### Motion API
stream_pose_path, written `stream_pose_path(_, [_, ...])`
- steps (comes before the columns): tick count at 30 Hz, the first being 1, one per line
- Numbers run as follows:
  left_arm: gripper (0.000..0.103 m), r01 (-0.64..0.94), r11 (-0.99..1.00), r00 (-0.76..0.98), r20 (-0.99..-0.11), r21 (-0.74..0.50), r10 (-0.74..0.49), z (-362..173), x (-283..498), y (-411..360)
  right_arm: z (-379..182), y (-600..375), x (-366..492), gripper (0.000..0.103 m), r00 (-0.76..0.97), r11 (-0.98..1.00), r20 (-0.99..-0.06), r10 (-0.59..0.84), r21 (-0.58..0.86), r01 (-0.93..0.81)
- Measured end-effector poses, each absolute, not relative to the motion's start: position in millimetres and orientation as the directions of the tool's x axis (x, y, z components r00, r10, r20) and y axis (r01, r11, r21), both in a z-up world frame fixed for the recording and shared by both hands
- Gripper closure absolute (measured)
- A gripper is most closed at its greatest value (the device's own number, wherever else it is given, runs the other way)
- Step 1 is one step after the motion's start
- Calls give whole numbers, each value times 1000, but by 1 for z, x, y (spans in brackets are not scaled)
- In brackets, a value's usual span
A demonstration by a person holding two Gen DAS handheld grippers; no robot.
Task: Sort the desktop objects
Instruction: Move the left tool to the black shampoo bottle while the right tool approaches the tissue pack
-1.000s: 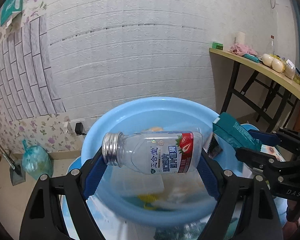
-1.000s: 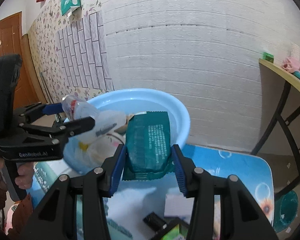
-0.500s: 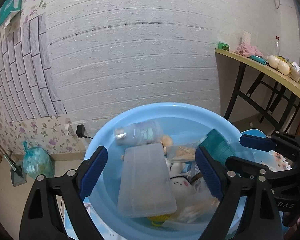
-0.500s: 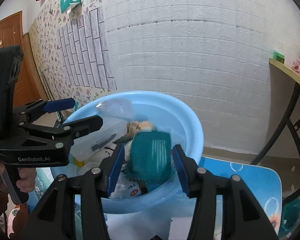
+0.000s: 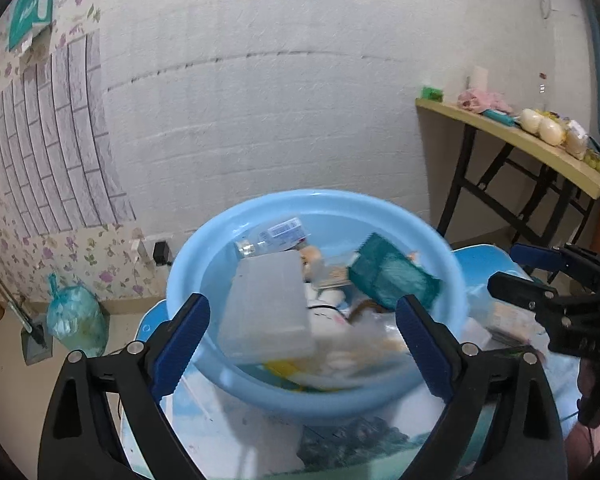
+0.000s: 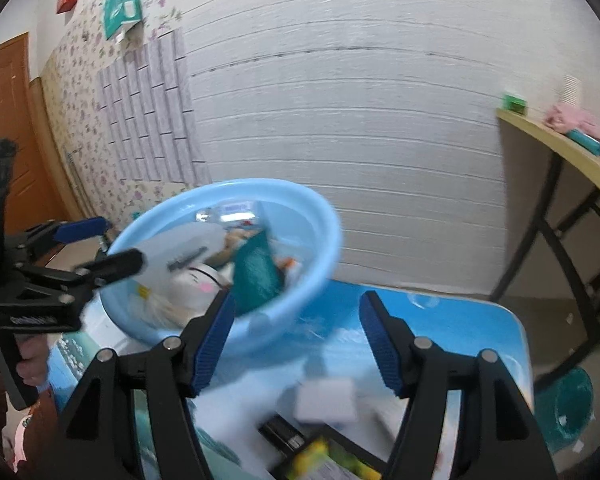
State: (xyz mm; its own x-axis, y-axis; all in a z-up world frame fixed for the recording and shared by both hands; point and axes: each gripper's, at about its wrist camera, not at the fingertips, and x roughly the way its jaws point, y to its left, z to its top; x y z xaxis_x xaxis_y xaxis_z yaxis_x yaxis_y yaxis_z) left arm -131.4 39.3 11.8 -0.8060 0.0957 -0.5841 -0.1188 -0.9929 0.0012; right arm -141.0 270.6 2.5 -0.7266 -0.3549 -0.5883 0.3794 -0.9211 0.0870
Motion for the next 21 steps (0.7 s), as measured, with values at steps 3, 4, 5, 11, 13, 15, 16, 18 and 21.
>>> stream_pose_path(3, [6, -143, -990, -801, -585, -21, 128, 13, -116, 55, -3, 299, -127, 39, -736, -943, -602, -310, 95, 319])
stream_pose_path(4, [5, -151, -988, -797, -588, -28, 138, 13, -112, 61, -6, 307, -124, 39, -736, -949, -610, -295, 97, 300])
stream_pose_path(5, [5, -166, -985, -791, -591, -36, 155, 11, -106, 68, -9, 314, -121, 39, -735, -955, -617, -281, 99, 281])
stream_pose_path(11, [3, -250, -967, -724, -653, -52, 223, -13, -90, 115, -33, 352, -103, 39, -715, -972, -660, -231, 125, 199])
stream_pose_path(13, [1, -269, -963, -732, -647, -14, 214, -18, -83, 131, -38, 360, -99, 39, -709, -974, -668, -224, 126, 188])
stream_pose_path(15, [1, -297, -954, -700, -672, -34, 242, -23, -82, 142, -44, 365, -96, 39, -703, -975, -676, -220, 130, 181])
stream_pose_path(16, [1, -307, -951, -689, -679, -45, 255, -26, -81, 148, -47, 368, -96, 39, -697, -975, -682, -221, 135, 177])
stream_pose_path(18, [1, -330, -943, -678, -683, -47, 271, -30, -79, 156, -52, 373, -94, 39, -690, -974, -688, -224, 143, 174])
stream_pose_path(21, [1, -338, -940, -660, -703, -37, 265, -41, -83, 171, -60, 379, -91, 39, -680, -971, -693, -237, 162, 174])
